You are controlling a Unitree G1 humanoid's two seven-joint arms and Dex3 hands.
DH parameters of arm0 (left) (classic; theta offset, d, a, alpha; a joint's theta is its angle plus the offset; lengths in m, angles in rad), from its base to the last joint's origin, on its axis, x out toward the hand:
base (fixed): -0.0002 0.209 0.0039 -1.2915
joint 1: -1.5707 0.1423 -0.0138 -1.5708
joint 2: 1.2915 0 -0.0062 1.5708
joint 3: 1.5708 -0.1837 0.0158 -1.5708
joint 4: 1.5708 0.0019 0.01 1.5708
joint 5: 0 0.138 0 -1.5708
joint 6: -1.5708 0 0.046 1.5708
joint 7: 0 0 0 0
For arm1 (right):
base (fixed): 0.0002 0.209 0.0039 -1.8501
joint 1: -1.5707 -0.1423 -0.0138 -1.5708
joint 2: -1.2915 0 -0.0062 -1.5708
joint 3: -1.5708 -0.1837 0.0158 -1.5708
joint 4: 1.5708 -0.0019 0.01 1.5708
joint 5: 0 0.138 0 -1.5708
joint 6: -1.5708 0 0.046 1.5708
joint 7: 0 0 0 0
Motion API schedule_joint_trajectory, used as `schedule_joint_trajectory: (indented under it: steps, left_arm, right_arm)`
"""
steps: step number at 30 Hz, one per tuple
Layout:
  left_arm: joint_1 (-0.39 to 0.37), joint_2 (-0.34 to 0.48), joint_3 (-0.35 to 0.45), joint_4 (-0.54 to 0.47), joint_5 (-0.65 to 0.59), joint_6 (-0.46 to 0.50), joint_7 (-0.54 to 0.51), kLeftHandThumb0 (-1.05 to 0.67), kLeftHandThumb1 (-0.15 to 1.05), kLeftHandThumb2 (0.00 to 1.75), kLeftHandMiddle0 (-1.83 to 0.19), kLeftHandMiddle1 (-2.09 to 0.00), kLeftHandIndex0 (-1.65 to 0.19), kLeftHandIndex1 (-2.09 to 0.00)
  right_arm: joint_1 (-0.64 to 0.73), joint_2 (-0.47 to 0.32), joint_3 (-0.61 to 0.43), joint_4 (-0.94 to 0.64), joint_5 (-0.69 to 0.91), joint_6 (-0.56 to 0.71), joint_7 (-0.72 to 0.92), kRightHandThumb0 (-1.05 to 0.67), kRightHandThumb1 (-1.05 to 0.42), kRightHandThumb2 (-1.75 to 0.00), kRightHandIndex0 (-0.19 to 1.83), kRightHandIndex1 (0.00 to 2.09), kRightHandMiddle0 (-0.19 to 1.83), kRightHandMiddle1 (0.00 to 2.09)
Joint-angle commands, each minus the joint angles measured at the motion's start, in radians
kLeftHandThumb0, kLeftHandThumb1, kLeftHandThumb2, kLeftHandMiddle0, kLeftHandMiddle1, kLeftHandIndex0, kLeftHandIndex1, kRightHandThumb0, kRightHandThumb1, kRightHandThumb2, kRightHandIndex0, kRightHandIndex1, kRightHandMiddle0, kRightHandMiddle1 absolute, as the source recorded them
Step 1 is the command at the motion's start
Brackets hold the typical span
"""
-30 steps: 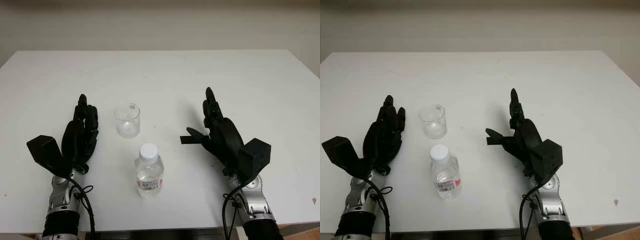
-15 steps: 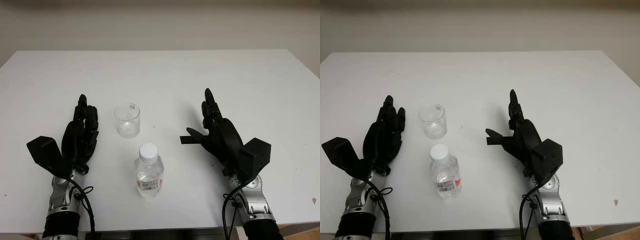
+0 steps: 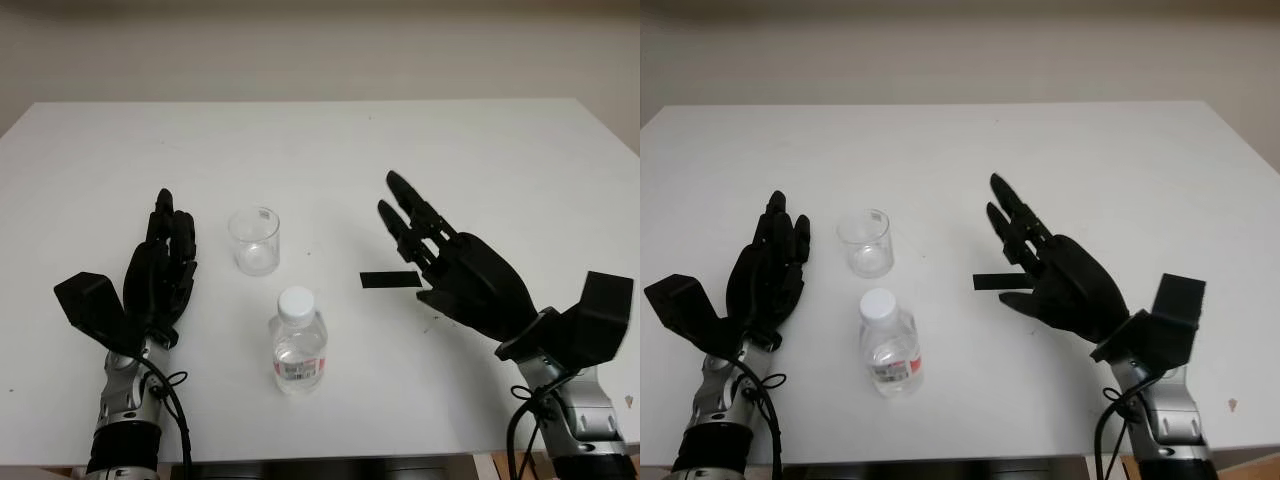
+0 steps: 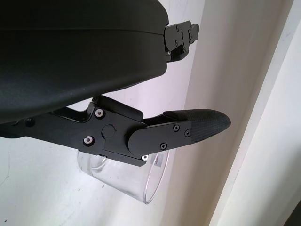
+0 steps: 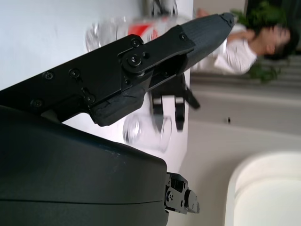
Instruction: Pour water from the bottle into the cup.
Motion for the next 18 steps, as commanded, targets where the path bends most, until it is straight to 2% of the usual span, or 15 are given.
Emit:
schedule_joint_trajectory:
  steps: [1,7,18]
  left_arm:
    - [0.024,-0.012,-0.003,0.027,-0.002,0.015,0.002,-0.68,1.05,0.54,0.14,-0.06,0.17,-0.06]
    - [0.029,-0.014,-0.006,0.017,0.001,0.019,0.002,-0.68,1.05,0.55,0.14,-0.05,0.17,-0.05]
    - [0.040,-0.009,-0.007,-0.005,0.004,0.029,0.006,-0.69,1.05,0.53,0.16,-0.05,0.18,-0.05]
  right_arm:
    - [0.012,-0.029,0.014,-0.045,0.021,0.040,0.033,-0.91,-0.89,-0.04,-0.19,0.00,-0.19,0.00]
    - [0.008,-0.033,0.072,-0.023,-0.021,0.086,0.054,-0.99,-0.88,-0.05,-0.19,0.00,-0.19,0.00]
    - [-0.040,0.054,0.154,0.109,-0.073,0.061,0.056,-0.99,-0.88,-0.05,-0.19,0.00,-0.19,0.00]
